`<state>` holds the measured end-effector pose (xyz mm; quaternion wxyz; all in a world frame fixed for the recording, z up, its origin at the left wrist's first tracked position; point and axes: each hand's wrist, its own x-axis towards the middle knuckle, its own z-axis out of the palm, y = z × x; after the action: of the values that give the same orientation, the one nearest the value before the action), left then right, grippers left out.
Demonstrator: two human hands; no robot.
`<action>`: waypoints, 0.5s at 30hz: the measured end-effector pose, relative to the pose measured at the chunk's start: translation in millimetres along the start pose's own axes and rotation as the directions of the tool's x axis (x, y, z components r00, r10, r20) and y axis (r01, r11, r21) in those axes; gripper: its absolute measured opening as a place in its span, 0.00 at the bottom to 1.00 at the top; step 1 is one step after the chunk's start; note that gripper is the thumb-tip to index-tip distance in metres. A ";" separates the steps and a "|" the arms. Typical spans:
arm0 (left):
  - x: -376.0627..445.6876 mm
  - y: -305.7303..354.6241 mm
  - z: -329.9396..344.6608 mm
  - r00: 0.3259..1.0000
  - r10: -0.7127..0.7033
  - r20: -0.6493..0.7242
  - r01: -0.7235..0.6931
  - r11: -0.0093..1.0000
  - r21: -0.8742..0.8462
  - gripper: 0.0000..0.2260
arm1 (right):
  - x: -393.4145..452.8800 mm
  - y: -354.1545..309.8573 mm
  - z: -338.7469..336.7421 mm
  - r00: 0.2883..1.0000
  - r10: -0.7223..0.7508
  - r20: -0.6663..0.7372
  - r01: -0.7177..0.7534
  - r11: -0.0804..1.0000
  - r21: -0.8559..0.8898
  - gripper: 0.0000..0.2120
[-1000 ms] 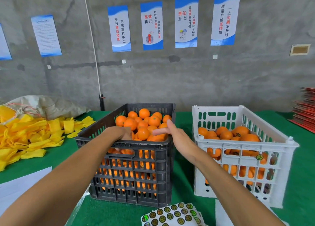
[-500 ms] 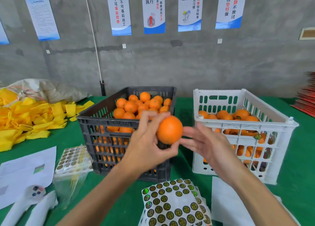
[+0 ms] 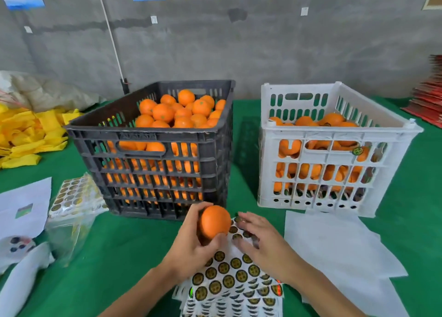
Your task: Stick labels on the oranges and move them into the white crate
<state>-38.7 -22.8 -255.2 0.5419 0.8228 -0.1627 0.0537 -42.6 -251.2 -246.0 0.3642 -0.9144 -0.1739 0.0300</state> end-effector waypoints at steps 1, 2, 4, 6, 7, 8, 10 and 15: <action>-0.9 -1.2 1.1 0.999 -0.045 -0.013 0.044 0.997 -0.065 0.31 | 0.3 4.9 4.4 1.000 -0.003 0.023 0.005 0.996 -0.094 0.29; -1.0 -1.4 2.1 0.997 -0.080 -0.014 0.077 0.990 -0.120 0.31 | 0.6 8.8 7.2 0.999 0.002 0.034 0.003 0.991 -0.134 0.32; -1.6 -0.8 3.8 0.994 -0.110 -0.005 0.107 0.981 -0.163 0.31 | 0.3 13.1 8.9 0.999 0.002 0.033 0.003 0.989 -0.146 0.32; -1.5 -0.4 4.6 0.994 -0.109 -0.006 0.107 0.981 -0.160 0.28 | 0.6 13.8 8.6 1.000 -0.016 0.005 0.017 0.992 -0.126 0.27; -1.5 0.5 4.3 0.994 -0.109 -0.008 0.107 0.983 -0.152 0.26 | 0.9 14.0 8.8 1.000 -0.019 -0.013 0.017 0.994 -0.104 0.25; -1.2 1.5 4.1 0.994 -0.108 -0.009 0.106 0.983 -0.148 0.25 | 1.2 14.1 8.9 0.999 -0.017 -0.031 0.014 0.997 -0.078 0.22; -1.8 1.6 3.9 0.995 -0.099 -0.006 0.097 0.984 -0.149 0.25 | 3.2 14.2 9.6 0.998 0.001 -0.060 -0.004 0.999 -0.040 0.18; -2.9 -0.2 1.7 0.995 -0.100 0.011 0.101 0.985 -0.143 0.26 | 5.8 14.1 10.2 0.988 0.034 -0.148 -0.035 0.999 -0.003 0.15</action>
<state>-41.5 -23.7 -256.8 0.6012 0.7891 -0.1253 0.0130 -34.9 -252.0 -262.6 0.3729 -0.9180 -0.1308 -0.0320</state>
